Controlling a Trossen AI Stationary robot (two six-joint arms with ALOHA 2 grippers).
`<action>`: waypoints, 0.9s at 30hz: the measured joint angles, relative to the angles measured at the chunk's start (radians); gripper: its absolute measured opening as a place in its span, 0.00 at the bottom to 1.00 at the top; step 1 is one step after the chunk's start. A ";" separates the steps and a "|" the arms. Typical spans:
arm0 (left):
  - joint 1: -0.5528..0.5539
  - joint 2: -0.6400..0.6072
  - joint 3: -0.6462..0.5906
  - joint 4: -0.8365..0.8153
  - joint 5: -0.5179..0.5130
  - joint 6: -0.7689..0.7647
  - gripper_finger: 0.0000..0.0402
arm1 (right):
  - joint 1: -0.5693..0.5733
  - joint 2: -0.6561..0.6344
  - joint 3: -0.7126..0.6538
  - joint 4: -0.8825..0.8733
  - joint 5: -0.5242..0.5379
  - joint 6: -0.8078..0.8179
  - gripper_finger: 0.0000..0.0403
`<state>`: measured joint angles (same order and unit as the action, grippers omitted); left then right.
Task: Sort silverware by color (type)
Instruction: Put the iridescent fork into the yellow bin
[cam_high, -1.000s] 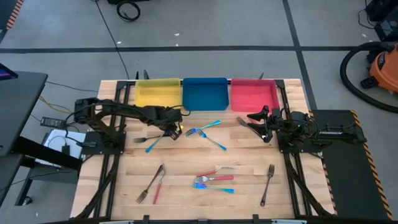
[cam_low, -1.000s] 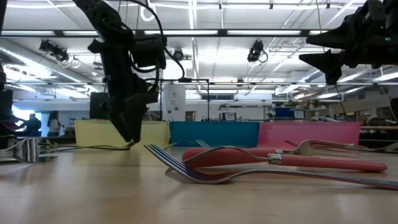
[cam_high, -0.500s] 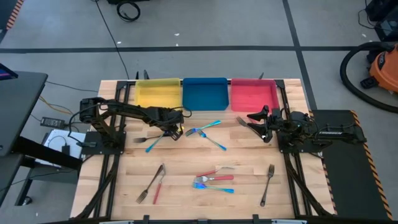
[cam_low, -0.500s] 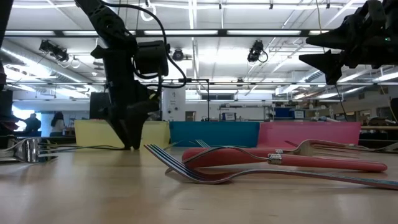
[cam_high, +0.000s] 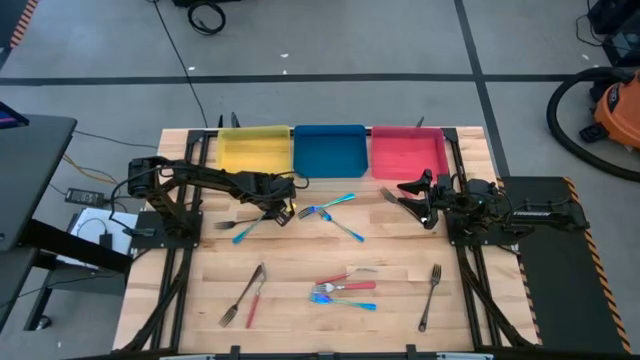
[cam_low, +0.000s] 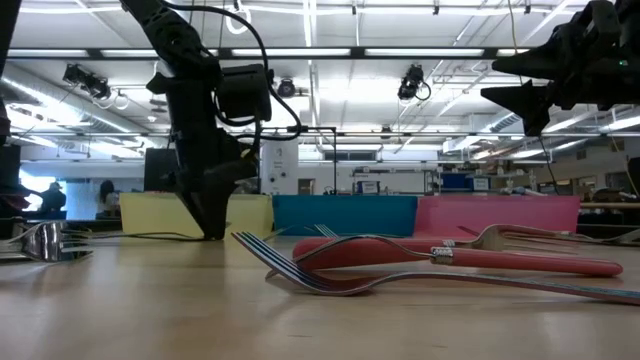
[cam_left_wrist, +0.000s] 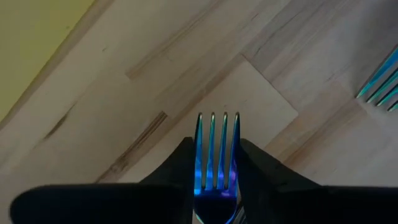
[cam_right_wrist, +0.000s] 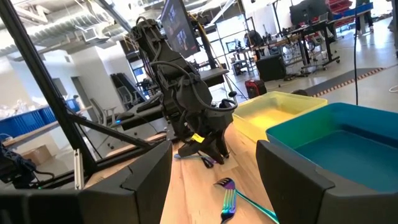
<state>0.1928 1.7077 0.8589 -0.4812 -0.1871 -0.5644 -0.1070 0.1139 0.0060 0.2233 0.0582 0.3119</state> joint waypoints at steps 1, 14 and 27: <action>0.000 0.000 0.000 0.000 0.000 0.000 0.21 | 0.000 0.000 0.000 0.000 0.000 0.000 0.60; 0.001 0.003 0.099 -0.086 0.006 0.062 0.22 | 0.000 0.000 0.000 -0.001 0.000 0.000 0.60; 0.031 0.001 0.320 -0.323 -0.006 0.247 0.22 | 0.000 0.000 0.000 -0.001 0.000 0.000 0.60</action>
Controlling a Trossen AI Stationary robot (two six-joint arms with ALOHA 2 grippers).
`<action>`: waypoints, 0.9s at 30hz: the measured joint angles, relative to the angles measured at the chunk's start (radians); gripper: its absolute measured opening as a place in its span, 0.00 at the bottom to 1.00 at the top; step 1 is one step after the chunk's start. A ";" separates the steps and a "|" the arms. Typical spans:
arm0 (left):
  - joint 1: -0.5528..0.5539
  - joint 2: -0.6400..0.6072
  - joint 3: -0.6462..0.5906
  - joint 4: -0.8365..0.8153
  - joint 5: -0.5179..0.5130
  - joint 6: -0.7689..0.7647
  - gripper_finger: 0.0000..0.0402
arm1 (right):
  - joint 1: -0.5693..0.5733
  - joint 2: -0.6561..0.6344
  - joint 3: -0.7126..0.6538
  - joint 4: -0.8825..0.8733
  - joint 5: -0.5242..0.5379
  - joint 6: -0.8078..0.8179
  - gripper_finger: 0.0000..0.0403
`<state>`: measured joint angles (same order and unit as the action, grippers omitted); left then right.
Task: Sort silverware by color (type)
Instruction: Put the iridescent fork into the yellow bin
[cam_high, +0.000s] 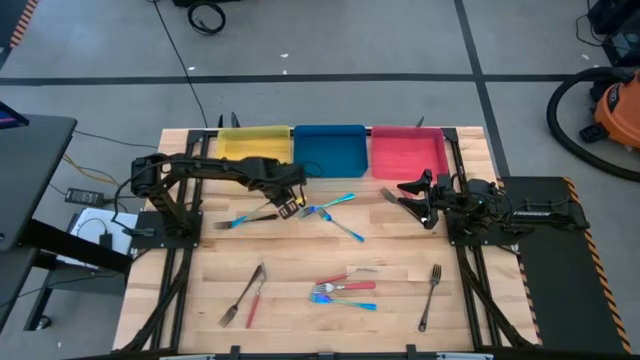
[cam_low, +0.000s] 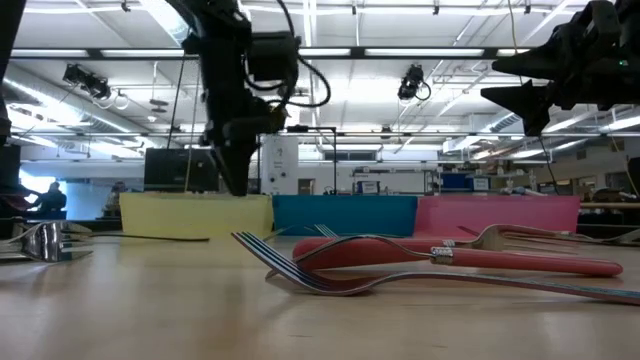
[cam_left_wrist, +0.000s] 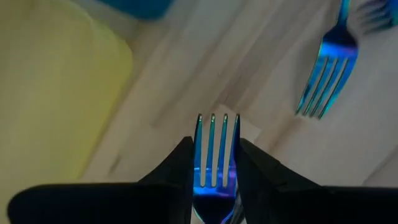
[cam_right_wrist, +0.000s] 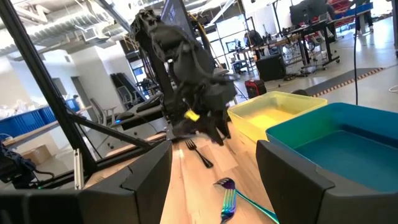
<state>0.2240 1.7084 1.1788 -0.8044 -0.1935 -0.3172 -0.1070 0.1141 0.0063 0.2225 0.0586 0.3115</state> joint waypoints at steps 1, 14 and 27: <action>0.008 0.000 0.024 -0.019 0.000 0.017 0.22 | 0.000 0.000 0.000 0.000 0.000 0.000 0.60; 0.269 -0.002 0.310 -0.179 -0.008 0.276 0.22 | 0.000 0.000 0.000 0.000 0.000 0.000 0.60; 0.531 0.078 0.319 -0.130 0.097 0.366 0.22 | 0.000 0.004 0.000 0.000 0.000 -0.008 0.60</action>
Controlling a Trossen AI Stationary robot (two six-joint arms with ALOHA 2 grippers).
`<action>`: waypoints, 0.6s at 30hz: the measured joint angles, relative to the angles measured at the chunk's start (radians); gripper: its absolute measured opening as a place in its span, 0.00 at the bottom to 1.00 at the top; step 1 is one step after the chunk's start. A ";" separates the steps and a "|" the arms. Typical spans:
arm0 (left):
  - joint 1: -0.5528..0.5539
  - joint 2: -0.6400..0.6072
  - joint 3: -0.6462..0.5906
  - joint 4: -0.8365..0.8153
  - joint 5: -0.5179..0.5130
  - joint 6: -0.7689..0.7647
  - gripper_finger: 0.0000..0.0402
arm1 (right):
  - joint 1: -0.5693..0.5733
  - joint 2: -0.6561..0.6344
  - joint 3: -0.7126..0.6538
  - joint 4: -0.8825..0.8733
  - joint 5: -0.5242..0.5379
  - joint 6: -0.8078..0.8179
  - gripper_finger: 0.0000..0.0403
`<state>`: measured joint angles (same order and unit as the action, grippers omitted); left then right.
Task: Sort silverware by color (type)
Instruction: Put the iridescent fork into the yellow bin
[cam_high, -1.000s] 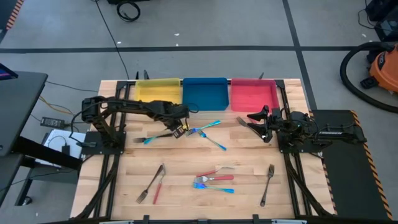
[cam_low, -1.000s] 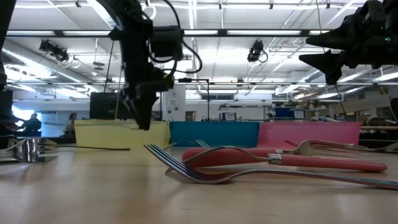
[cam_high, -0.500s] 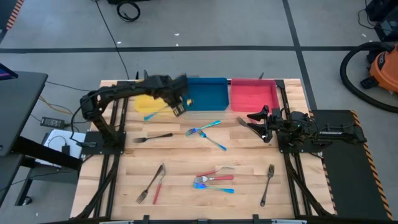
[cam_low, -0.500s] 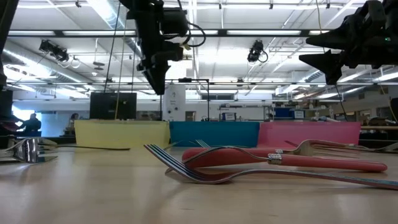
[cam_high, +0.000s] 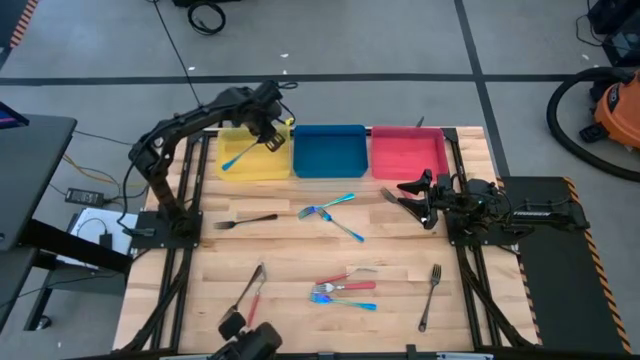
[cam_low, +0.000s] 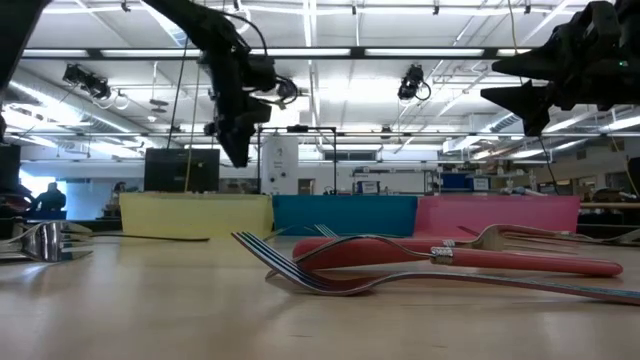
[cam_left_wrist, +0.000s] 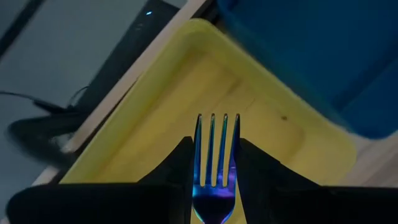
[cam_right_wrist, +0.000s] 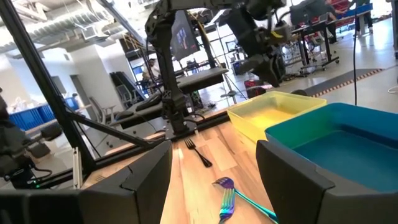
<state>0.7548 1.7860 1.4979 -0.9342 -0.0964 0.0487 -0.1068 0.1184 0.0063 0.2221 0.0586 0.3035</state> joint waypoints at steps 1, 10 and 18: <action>0.002 0.015 0.000 0.019 0.006 0.012 0.22 | 0.000 0.001 0.000 -0.002 0.000 0.000 0.60; 0.002 0.143 0.000 0.083 0.009 0.131 0.22 | 0.000 0.006 0.000 -0.001 0.000 0.000 0.60; 0.008 0.193 0.000 0.087 0.020 0.155 0.22 | 0.000 0.007 0.000 -0.001 0.000 0.000 0.60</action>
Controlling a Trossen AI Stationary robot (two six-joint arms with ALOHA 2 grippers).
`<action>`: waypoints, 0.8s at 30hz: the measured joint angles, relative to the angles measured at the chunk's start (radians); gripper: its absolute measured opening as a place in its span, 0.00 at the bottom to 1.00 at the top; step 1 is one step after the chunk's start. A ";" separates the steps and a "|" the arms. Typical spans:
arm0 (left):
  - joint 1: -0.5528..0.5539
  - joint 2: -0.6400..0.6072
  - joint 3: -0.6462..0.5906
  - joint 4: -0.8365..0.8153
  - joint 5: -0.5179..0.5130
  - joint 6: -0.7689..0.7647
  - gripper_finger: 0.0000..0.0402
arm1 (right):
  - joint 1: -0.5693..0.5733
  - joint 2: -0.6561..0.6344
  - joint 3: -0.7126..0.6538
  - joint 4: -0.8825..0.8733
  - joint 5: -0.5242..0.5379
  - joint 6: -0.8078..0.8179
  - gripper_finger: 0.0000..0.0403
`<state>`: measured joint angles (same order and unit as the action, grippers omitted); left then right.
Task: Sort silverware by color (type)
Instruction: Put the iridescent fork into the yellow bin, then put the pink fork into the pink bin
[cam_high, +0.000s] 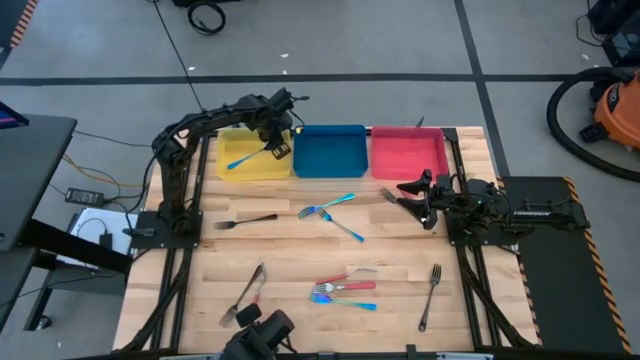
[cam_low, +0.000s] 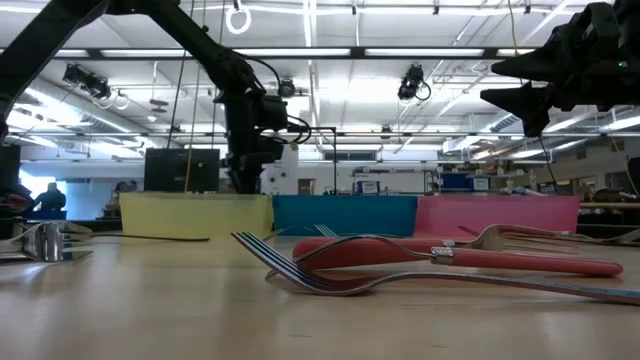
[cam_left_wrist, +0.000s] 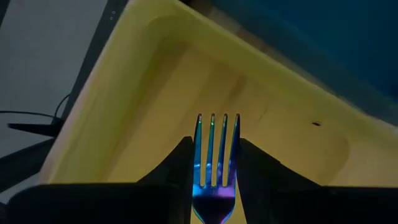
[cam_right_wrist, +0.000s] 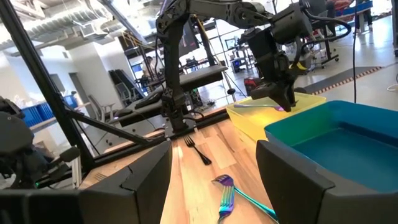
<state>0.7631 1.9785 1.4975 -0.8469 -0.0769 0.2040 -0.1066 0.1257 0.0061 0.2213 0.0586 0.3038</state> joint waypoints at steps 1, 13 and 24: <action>0.000 0.000 0.000 0.007 0.000 -0.001 0.23 | 0.000 0.000 0.000 0.001 0.000 0.000 0.60; 0.000 0.000 0.000 0.037 0.000 0.002 0.41 | 0.000 0.001 0.000 0.000 0.000 0.000 0.60; -0.012 -0.089 0.000 0.033 0.024 -0.041 0.41 | 0.000 0.001 0.000 0.043 0.000 0.009 0.60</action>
<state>0.7515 1.8893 1.4975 -0.8139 -0.0532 0.1633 -0.1066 0.1265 0.0063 0.2642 0.0586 0.3127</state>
